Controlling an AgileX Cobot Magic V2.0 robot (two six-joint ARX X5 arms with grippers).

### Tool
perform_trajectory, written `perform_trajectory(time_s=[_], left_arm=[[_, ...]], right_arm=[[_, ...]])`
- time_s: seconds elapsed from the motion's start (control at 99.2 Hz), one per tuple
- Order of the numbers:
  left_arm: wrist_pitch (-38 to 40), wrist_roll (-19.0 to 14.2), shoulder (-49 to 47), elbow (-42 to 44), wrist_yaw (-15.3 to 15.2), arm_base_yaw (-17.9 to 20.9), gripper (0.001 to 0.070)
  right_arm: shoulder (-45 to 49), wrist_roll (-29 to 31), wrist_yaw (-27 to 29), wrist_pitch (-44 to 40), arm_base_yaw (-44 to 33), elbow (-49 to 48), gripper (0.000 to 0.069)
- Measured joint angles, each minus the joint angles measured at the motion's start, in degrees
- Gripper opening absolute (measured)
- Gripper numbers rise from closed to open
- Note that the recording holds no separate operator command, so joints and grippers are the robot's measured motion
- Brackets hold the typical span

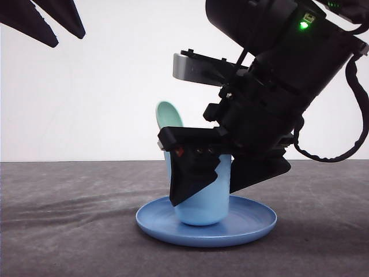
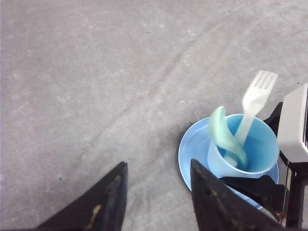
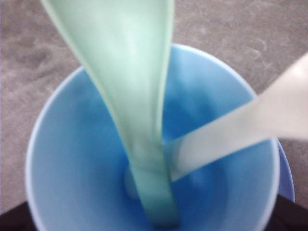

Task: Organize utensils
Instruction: 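Lower the cup onto the plate center with the right gripper, then open the right gripper and raise it away from the cup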

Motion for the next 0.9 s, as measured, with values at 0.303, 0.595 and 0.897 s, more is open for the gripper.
perform_trajectory(time_s=[0.303, 0.595, 0.897], left_arm=[[-0.61, 0.0, 0.0, 0.0, 0.0, 0.0, 0.024], [-0.7, 0.0, 0.0, 0.0, 0.0, 0.0, 0.024], [-0.72, 0.0, 0.0, 0.0, 0.0, 0.0, 0.024]], right_arm=[[-1.11, 0.63, -1.6, -3.23, 0.02, 0.0, 0.0596], [-10.36, 0.66, -1.77, -12.59, 0.02, 0.0, 0.0608], [-25.9, 0.68, -3.37, -25.86, 0.02, 0.52, 0.0608]])
